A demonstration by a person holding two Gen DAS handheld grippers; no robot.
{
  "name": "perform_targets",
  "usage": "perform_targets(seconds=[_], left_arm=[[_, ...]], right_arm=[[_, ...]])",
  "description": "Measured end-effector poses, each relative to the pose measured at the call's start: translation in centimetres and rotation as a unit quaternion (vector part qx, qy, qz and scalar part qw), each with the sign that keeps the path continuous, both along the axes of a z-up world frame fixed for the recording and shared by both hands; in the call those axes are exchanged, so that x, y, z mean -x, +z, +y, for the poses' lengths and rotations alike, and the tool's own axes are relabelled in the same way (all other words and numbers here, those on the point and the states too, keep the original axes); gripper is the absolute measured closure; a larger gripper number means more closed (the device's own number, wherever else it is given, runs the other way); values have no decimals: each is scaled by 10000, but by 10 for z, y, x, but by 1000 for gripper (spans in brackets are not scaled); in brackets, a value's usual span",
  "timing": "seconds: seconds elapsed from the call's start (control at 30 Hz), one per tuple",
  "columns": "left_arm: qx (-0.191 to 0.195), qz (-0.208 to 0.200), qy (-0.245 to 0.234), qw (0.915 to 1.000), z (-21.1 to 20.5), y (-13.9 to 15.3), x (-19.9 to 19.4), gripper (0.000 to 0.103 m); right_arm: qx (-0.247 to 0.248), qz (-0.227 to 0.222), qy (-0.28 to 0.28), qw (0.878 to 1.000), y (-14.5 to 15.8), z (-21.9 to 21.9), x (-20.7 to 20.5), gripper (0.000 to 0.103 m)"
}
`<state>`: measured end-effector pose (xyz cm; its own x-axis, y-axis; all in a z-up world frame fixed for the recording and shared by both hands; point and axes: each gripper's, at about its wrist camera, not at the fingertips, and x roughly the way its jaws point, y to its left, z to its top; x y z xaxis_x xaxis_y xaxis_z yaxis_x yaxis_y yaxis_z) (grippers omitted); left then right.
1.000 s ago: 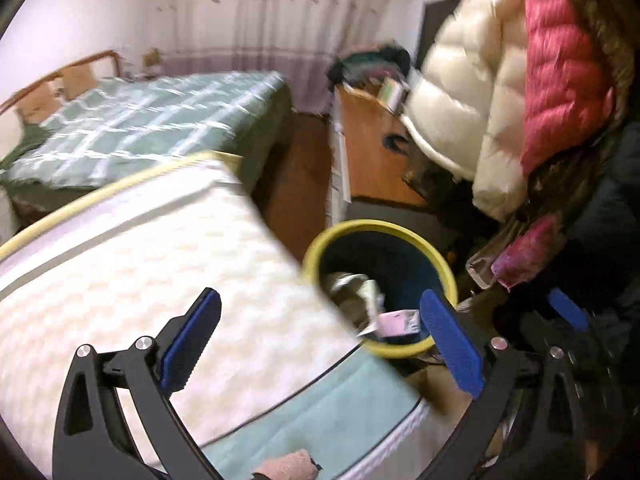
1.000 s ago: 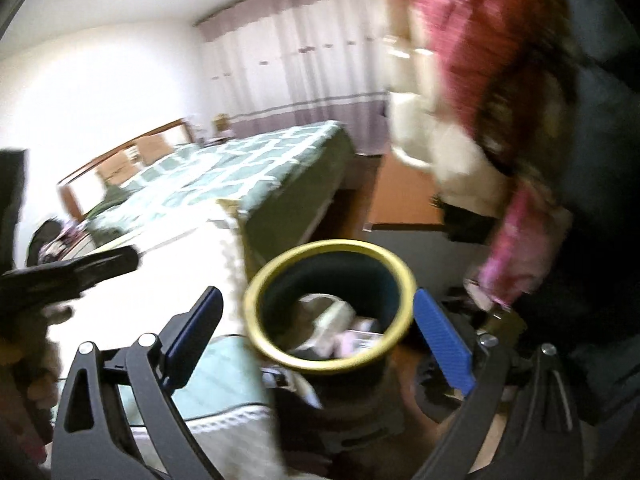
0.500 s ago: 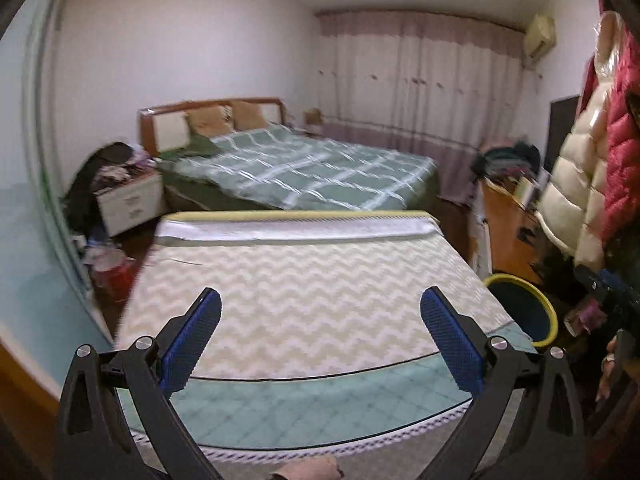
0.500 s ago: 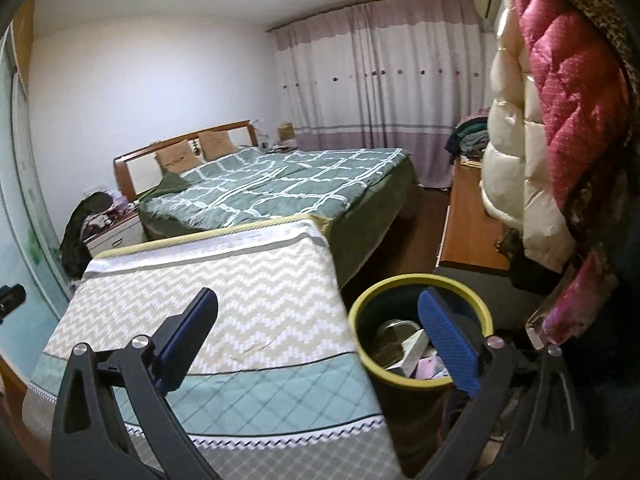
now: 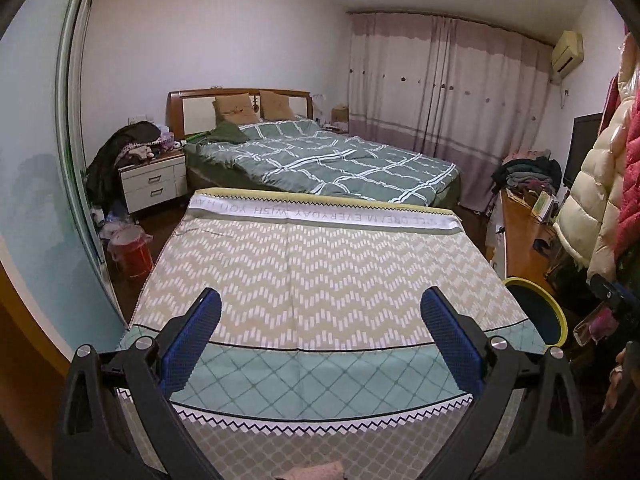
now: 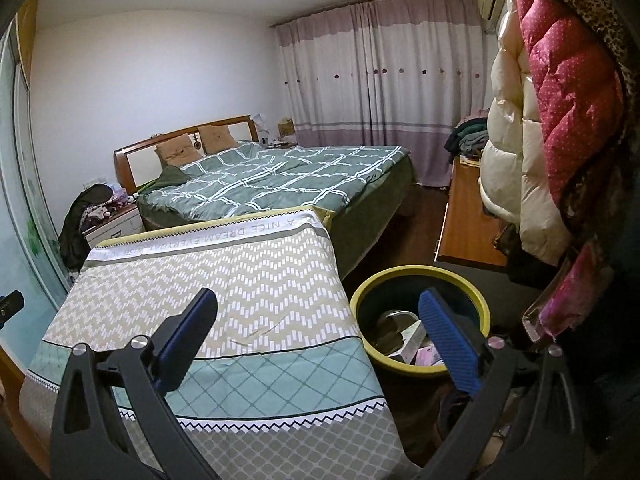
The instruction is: Collect trash
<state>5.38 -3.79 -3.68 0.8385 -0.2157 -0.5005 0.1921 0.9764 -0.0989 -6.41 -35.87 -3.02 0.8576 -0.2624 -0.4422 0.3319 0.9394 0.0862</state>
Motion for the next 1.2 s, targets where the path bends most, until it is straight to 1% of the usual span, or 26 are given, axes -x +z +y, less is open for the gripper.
perform_targets(seconds=[0.5,0.63,1.2], left_arm=[[-50,64,-49,10000,-8,-3,0,5],[55,125,-157,9998,-9,-5,-1,5],[-34,99,-107,9999,-11,-11,-2,5]], right_arm=[[-25,38,78,10000,-2,6,-5,7],[-21,37,73,10000,-2,7,-5,7],[-44,57,65,10000,-6,8,-6,7]])
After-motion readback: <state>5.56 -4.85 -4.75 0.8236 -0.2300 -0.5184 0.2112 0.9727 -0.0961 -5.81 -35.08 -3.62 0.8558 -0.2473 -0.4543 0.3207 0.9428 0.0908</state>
